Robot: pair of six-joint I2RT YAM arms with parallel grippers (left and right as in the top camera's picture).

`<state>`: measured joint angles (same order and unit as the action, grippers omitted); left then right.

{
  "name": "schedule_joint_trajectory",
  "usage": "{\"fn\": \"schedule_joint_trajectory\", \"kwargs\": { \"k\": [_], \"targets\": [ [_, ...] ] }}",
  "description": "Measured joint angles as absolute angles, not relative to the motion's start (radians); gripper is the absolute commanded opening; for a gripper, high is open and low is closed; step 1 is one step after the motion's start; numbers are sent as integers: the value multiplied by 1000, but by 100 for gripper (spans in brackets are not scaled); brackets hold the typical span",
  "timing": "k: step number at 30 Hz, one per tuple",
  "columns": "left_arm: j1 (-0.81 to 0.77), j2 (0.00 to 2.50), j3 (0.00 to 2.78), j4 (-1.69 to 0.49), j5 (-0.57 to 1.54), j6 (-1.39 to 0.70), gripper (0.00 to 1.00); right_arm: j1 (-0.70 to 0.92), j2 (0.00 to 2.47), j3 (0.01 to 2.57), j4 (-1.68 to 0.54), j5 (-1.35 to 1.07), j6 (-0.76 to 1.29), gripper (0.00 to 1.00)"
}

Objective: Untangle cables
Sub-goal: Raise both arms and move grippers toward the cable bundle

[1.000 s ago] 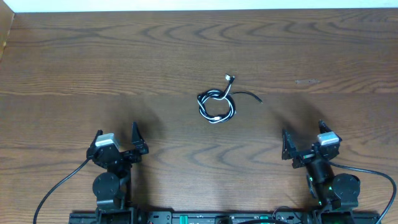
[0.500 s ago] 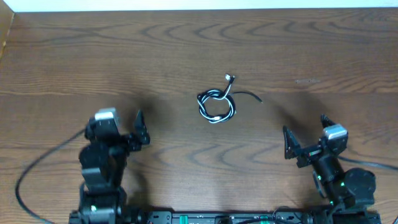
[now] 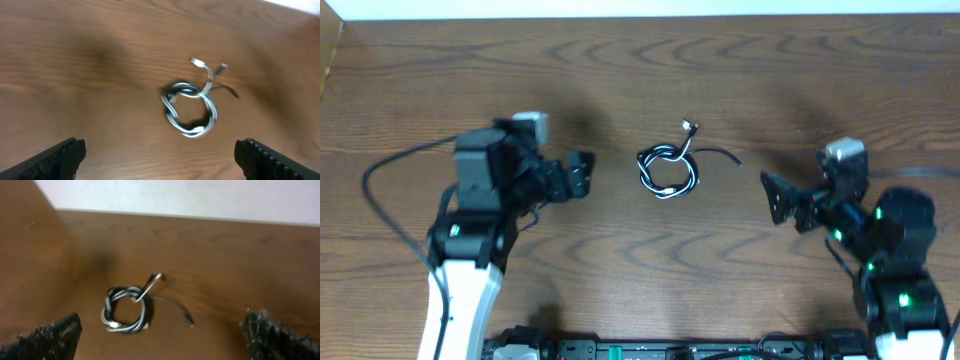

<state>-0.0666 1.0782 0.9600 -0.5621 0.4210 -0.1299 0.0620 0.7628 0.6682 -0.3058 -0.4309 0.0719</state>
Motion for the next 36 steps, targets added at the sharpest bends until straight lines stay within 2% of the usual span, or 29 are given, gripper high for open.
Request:
{"fn": "schedule_joint_trajectory", "kwargs": {
  "k": [10,15,24,27,34,36],
  "targets": [
    [-285,1409,1263,-670,443,-131,100,-35,1180,1056,-556,-631,47,99],
    [-307,1554,1377,-633,477,-137,100,-76,1319,1138,-504,-724,10,99],
    [-310,1578,1383,-586,559,-138,100,-77,1402,1144,-443,-746,2,98],
    [-312,1581,1383,-584,540,-139,94,-77,1409,1145,-444,-739,-1,92],
    [-363,1631,1383,-623,386,-292,79,-77,1451,1145,-454,-729,12,88],
    [-388,1647,1383,-641,336,-347,79,-77,1452,1145,-460,-721,15,86]
  ]
}}
